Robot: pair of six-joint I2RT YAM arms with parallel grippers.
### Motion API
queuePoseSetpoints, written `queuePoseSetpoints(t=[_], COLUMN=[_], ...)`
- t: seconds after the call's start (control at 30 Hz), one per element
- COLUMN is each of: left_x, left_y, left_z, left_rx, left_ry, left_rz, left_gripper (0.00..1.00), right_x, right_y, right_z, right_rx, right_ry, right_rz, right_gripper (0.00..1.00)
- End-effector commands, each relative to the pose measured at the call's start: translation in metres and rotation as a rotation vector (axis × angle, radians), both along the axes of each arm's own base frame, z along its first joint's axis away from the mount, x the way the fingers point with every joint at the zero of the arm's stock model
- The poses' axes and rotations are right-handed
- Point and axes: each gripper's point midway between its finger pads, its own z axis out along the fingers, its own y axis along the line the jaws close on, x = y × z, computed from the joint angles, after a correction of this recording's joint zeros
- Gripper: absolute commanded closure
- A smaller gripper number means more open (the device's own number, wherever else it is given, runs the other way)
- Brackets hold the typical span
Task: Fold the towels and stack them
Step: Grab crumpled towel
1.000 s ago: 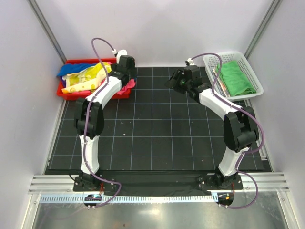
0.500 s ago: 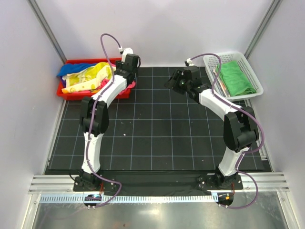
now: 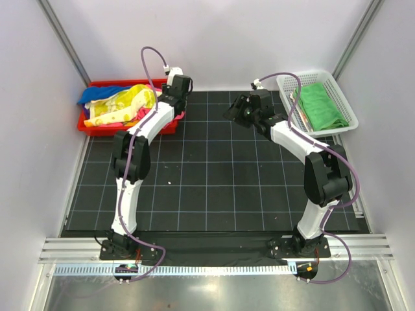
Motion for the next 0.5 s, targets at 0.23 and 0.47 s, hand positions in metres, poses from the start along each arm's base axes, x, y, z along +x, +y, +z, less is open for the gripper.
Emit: queuePoseSetpoints(t=[0.23, 0.47], left_x=[0.009, -0.007], left_y=[0.011, 0.016], left_z=[0.065, 0.134], left_rx=[0.026, -0.010], left_ry=[-0.135, -0.243], left_rz=[0.051, 0.037], left_gripper=[0.94, 1.00], right_x=[0.003, 0.002], right_y=[0.008, 0.010], right_z=[0.031, 0.036], right_rx=[0.040, 0.046], right_ry=[-0.083, -0.097], right_rz=[0.023, 0.038], right_gripper=[0.46, 0.46])
